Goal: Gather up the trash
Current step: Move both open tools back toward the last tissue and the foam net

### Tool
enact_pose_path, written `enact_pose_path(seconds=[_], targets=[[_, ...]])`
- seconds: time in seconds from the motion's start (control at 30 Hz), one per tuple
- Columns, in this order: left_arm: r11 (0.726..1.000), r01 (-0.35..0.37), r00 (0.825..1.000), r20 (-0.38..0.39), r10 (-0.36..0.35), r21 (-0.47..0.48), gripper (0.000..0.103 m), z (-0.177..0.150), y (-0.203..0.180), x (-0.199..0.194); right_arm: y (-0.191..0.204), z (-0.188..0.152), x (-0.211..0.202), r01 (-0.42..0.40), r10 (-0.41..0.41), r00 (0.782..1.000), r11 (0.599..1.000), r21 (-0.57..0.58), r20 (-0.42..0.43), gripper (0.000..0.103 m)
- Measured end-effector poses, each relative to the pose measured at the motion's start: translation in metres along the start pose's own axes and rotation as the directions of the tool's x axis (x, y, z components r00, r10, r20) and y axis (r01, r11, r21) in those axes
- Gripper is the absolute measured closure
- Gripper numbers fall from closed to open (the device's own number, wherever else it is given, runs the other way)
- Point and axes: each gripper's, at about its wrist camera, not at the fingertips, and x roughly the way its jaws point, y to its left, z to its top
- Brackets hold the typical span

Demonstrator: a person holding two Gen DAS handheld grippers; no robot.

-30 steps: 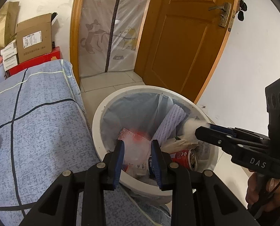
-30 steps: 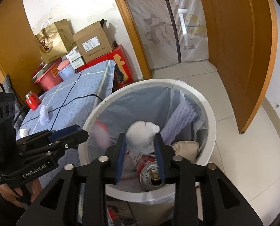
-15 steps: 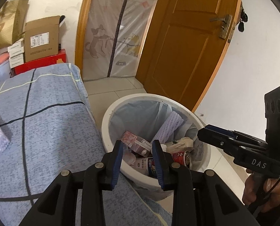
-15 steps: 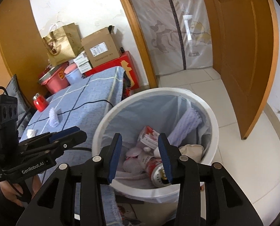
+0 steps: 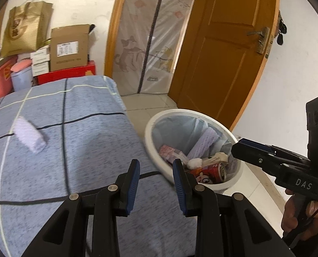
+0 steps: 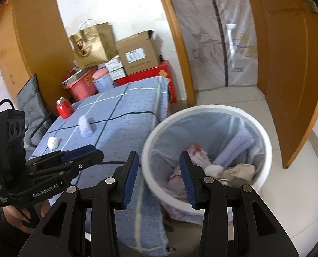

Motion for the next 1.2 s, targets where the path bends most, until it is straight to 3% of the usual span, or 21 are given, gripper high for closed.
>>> enact_pose_path(seconds=[0.57, 1.2], targets=[[0.992, -0.105, 0.993, 0.052, 0.109, -0.071, 0.071, -0.019, 0.039, -0.048, 0.051, -0.004, 0.014, -0.089, 0.087, 0.996, 0.993, -0.081, -0.030, 0.062], [0.952, -0.256, 0.962, 0.052, 0.268, -0.169, 0.071, -0.037, 0.106, -0.078, 0.102, -0.001, 0.057, -0.189, 0.174, 0.980, 0.967, -0.174, -0.095, 0.062]])
